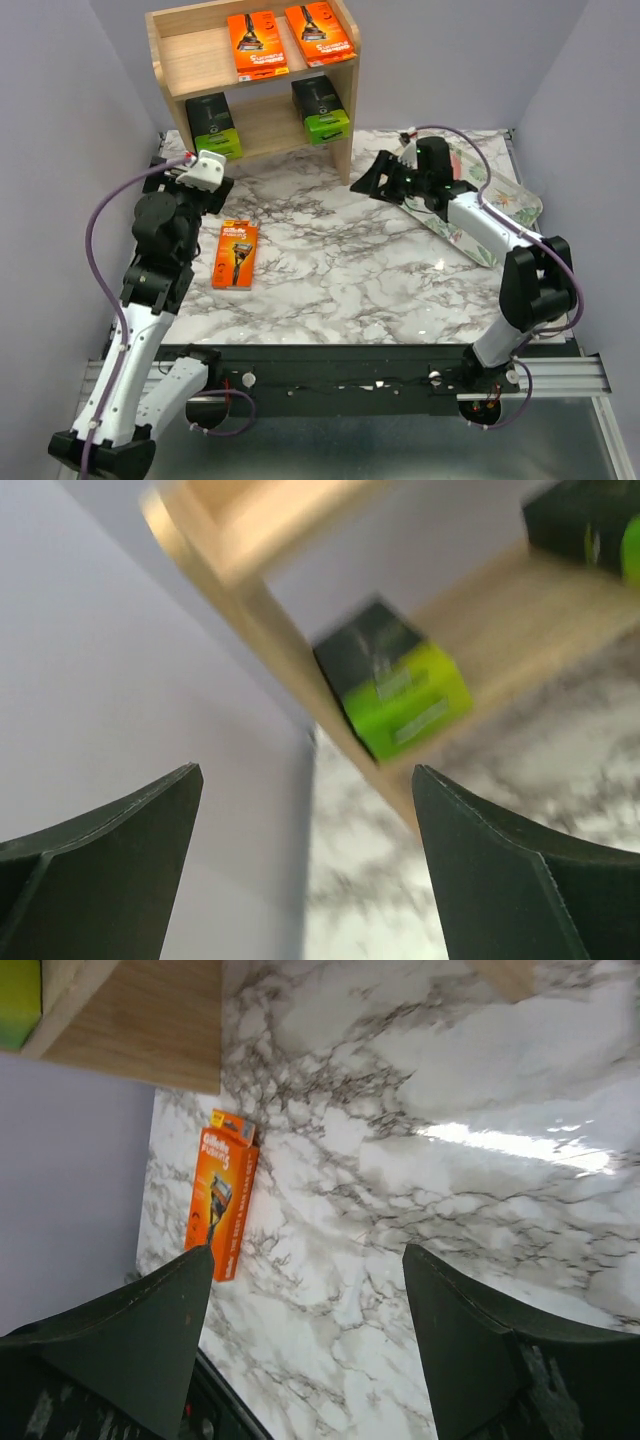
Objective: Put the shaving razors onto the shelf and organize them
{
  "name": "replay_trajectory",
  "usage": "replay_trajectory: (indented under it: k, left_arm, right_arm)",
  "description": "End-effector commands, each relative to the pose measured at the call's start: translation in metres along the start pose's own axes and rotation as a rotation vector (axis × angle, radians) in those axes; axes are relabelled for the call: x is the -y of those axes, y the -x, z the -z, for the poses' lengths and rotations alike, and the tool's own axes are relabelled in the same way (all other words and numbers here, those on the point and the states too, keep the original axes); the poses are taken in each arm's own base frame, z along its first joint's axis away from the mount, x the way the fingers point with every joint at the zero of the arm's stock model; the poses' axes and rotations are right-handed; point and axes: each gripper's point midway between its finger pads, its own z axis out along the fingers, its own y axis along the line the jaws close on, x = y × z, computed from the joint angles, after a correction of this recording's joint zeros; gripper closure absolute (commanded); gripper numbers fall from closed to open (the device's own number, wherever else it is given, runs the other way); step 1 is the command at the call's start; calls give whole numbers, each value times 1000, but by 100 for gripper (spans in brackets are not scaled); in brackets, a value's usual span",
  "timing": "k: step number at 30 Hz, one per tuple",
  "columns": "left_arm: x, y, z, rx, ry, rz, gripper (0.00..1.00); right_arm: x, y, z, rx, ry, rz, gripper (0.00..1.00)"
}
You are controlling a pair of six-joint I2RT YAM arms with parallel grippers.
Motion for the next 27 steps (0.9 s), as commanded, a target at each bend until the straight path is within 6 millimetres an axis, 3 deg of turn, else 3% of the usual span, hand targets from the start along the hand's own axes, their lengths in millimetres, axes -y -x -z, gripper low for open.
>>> replay_trajectory:
  k: [1, 2, 3, 6, 10, 13, 14, 19, 23, 27]
  left_arm:
    - [73, -139, 30, -619, -164, 476, 8]
    - [75, -149, 32, -671, -168, 553, 10]
    - [73, -172, 33, -767, -109, 674, 12]
    - [92, -206, 47, -923, -89, 925, 16]
    - [109, -240, 53, -1032, 18, 1129, 16]
    - [122, -260, 52, -1054, 75, 1230, 16]
    - [130, -267, 55, -1067, 72, 1251, 17]
    - [141, -300, 45, -1118, 150, 1294, 21]
    - [155, -316, 31, -1125, 150, 1361, 28]
    - [168, -330, 22, -1159, 169, 1389, 33]
  right_arm:
    - [-52, -40, -32, -121, 133, 70, 15]
    - [-58, -46, -39, -138, 144, 68, 15]
    - [-62, -51, -47, -154, 145, 67, 16]
    - [-80, -79, -65, -214, 157, 75, 16]
    - [-98, -118, -98, -292, 173, 100, 16]
    - [-102, -135, -117, -321, 152, 93, 16]
    - [-100, -137, -131, -321, 141, 93, 16]
    - [-102, -145, -158, -330, 126, 112, 16]
    - [-99, -146, -163, -326, 116, 126, 16]
    - [-89, -152, -155, -348, 82, 124, 16]
